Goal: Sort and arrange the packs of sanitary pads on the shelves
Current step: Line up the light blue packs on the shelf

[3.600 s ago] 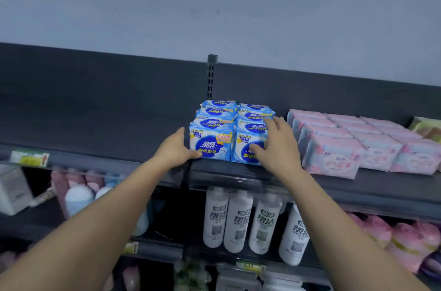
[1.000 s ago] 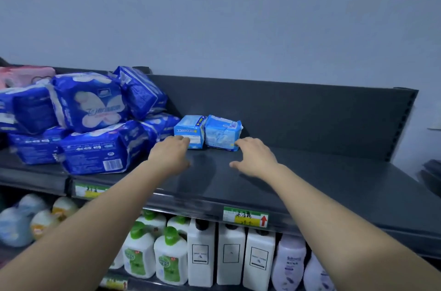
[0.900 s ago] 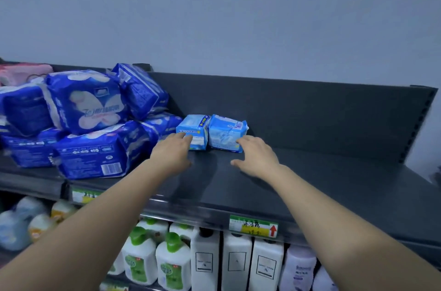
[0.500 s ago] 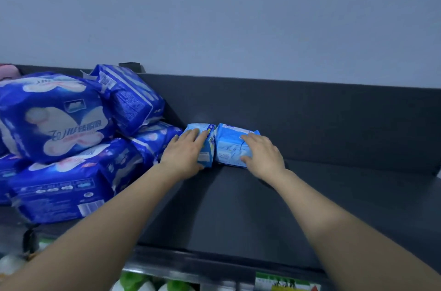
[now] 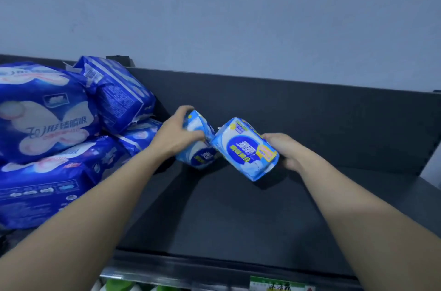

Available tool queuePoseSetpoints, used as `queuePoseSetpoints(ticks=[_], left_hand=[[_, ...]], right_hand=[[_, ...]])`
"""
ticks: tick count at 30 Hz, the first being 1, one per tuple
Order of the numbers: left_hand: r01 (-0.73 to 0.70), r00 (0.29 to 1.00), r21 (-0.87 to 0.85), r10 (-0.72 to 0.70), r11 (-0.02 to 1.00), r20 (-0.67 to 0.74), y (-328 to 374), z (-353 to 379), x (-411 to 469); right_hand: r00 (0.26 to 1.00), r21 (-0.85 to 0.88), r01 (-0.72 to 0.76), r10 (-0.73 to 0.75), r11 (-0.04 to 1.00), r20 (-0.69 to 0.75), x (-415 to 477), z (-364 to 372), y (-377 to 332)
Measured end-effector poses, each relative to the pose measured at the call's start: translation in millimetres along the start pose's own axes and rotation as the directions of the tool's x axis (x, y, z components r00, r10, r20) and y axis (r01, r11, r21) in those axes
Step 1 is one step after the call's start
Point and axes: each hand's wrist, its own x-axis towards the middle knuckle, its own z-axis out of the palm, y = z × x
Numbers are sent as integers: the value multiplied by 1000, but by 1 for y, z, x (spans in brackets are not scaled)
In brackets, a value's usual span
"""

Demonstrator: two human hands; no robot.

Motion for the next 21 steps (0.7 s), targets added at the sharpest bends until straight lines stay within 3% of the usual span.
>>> queuePoseSetpoints(ticks=[2,3,6,8,11,14,17,19,21], left_hand=[[131,985,-181,-107,975,138,2,-7,-2],[175,973,-214,-136,961,184,1,-9,-6],[229,967,-224,-195,947,166,-2,-8,-14],[199,976,-115,-186,973,110,-1,-5,-14],[143,984,-7,-141,990,111,4,3,-19],[125,978,82,-137,989,156,6,8,-23],[126,989,70,-131,990,69,2,9,-22],[141,990,-1,-141,990,-27,0,9,-23],[148,984,-42,-151,988,-89,-2,9,-25]], right_hand=[[991,-13,-113,114,993,71,-7,-5,7],[992,-42,-118,119,992,35,-10,-5,11],[968,-102,35,-60,994,-244,-14,-2,23],[949,-139,136,-169,981,-267,-18,0,24],[966,-216,222,-244,951,-82,-40,5,11],[967,-280,155,-87,947,239,-58,4,1],[813,-195,87,44,977,580,-60,-5,8],[744,-210,123,50,970,666,-68,-9,9],[772,-277,196,26,941,636,-74,-3,9]])
